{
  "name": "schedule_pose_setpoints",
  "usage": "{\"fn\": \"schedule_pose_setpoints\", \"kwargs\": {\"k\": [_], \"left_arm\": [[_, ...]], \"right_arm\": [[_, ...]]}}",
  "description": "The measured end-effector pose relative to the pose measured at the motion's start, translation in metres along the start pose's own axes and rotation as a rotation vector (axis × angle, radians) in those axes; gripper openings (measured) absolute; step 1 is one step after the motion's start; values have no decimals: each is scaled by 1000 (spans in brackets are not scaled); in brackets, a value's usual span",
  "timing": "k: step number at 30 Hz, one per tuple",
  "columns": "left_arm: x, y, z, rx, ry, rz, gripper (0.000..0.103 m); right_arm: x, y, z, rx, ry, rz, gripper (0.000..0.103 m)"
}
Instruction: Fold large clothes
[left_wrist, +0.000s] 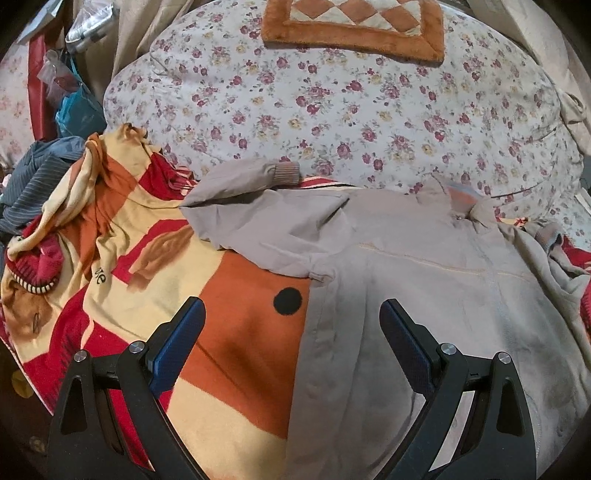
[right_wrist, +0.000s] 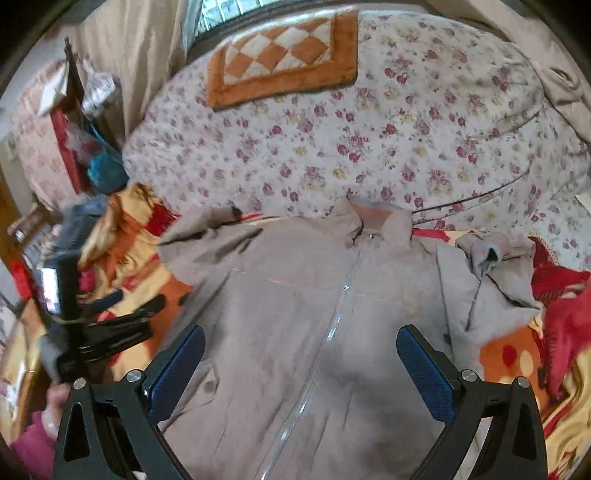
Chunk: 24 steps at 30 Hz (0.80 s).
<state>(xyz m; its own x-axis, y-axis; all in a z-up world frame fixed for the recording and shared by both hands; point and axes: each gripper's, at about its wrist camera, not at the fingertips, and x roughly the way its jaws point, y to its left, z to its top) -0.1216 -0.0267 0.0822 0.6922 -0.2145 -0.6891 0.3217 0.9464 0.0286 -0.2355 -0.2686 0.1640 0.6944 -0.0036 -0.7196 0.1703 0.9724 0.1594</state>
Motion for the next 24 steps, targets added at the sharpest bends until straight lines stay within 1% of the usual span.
{"fn": "schedule_pose_setpoints", "kwargs": {"k": [3,5,7,10,12,16,19,24], "left_arm": [[7,-1,0,-9,17,4,95],[11,-2,0,-12,29,-6,95],[14,-4,-1,-11,34,-3,95],[17,-9,-1,6,33,0,95],[19,-14,-1,18,33,-5,95],[20,-27,-3,55,18,-1,95],[21,-35,-4,81,5,13,95],[25,-40,-3,81,1,2,95]], "right_arm": [[25,2,-3,-2,30,-13,103],[37,1,-6,11,43,2,103],[46,3,-11,11,37,-28,103],[50,3,-18,4,10,-70,103],[54,1,-22,0,9,-85,103],[64,-2,-30,-1,27,-82,103],[69,-5,-34,1,26,-100,103],[77,-7,-35,-15,24,-130,103]]}}
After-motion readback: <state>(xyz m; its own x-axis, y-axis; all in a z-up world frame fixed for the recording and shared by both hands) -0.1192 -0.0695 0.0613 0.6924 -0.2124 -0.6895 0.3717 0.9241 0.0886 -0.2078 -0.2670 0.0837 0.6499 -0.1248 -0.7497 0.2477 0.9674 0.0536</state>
